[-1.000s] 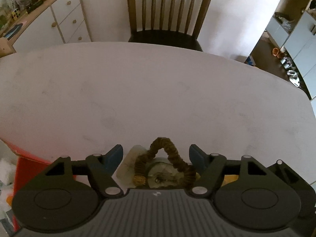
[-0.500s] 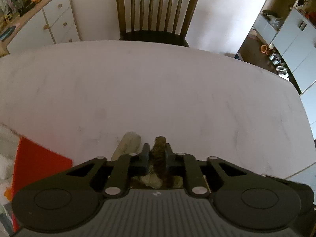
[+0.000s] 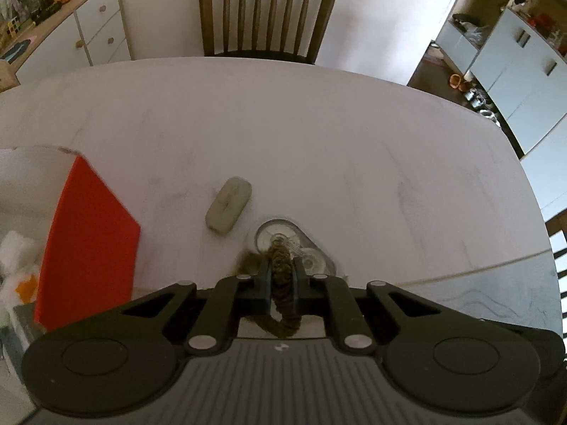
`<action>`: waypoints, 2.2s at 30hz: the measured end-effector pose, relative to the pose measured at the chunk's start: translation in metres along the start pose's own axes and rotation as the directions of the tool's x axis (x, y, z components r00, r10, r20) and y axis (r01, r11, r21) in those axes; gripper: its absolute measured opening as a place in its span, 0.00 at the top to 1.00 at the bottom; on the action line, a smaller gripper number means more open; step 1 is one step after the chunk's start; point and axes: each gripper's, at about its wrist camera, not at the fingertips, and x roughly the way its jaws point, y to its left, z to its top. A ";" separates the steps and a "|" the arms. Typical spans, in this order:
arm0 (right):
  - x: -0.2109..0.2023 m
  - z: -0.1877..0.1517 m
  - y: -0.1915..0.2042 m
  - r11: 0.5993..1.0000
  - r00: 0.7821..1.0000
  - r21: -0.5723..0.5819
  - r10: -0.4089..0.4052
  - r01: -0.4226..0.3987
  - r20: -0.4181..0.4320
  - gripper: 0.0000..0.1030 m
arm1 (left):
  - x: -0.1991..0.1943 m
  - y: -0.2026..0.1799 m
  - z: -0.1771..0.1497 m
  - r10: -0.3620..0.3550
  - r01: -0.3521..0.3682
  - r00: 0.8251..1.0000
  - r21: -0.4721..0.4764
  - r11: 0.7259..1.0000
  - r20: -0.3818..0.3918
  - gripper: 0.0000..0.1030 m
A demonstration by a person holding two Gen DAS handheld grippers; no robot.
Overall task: Organize objects
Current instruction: 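Grasp the brown beaded strap with the left tool while the right tool grasps the yellow box, then lift and carry the strap and yellow box over the cardboard box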
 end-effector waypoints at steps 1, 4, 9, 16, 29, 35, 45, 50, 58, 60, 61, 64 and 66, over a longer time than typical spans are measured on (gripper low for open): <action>-0.003 -0.002 0.000 1.000 1.000 0.015 -0.004 0.004 -0.004 0.73 | -0.002 0.000 -0.004 -0.007 0.007 1.000 0.002 1.000 0.002 0.90; -0.013 -0.009 -0.001 0.998 1.000 0.068 -0.017 0.018 -0.011 0.73 | -0.010 0.000 -0.016 -0.029 0.029 1.000 0.008 1.000 0.006 0.90; -0.030 -0.017 0.001 0.989 1.000 0.143 -0.026 0.026 -0.002 0.73 | -0.023 0.003 -0.035 -0.067 0.067 0.998 0.008 0.998 0.005 0.90; -0.071 -0.025 0.020 0.979 0.999 0.205 -0.029 0.020 0.038 0.73 | -0.052 0.009 -0.057 -0.112 0.112 0.994 0.022 0.993 0.014 0.90; -0.124 0.001 0.070 0.981 0.991 0.192 -0.053 0.028 0.125 0.73 | -0.126 0.047 -0.086 -0.158 0.152 0.981 0.058 0.987 0.114 0.90; -0.129 0.023 0.102 0.985 0.986 0.167 -0.060 0.034 0.154 0.73 | -0.149 0.083 -0.095 -0.151 0.145 0.979 0.047 0.988 0.137 0.90; -0.113 0.062 0.162 0.992 0.980 0.128 -0.042 0.017 0.196 0.73 | -0.177 0.159 -0.098 -0.104 0.099 0.980 0.040 0.994 0.171 0.90; -0.096 0.080 0.186 0.992 0.980 0.125 -0.039 0.014 0.197 0.73 | -0.186 0.194 -0.088 -0.078 0.072 0.977 0.035 0.997 0.196 0.90; -0.061 0.110 0.213 0.993 0.983 0.113 -0.047 0.027 0.177 0.73 | -0.177 0.238 -0.069 -0.028 0.021 0.977 0.035 0.999 0.210 0.90; -0.051 0.115 0.218 0.994 0.984 0.106 -0.056 0.039 0.168 0.73 | -0.170 0.247 -0.064 -0.015 0.009 0.979 0.031 0.999 0.203 0.90; -0.045 0.118 0.221 0.994 0.985 0.103 -0.059 0.043 0.160 0.73 | -0.167 0.250 -0.062 -0.014 0.008 0.980 0.032 0.999 0.198 0.90; -0.028 0.122 0.227 0.994 0.988 0.088 -0.071 0.060 0.135 0.73 | -0.154 0.259 -0.055 -0.005 -0.003 0.983 0.041 0.999 0.184 0.90; -0.016 0.124 0.232 0.994 0.990 0.085 -0.075 0.066 0.116 0.73 | -0.145 0.264 -0.052 -0.003 -0.004 0.985 0.040 0.999 0.173 0.90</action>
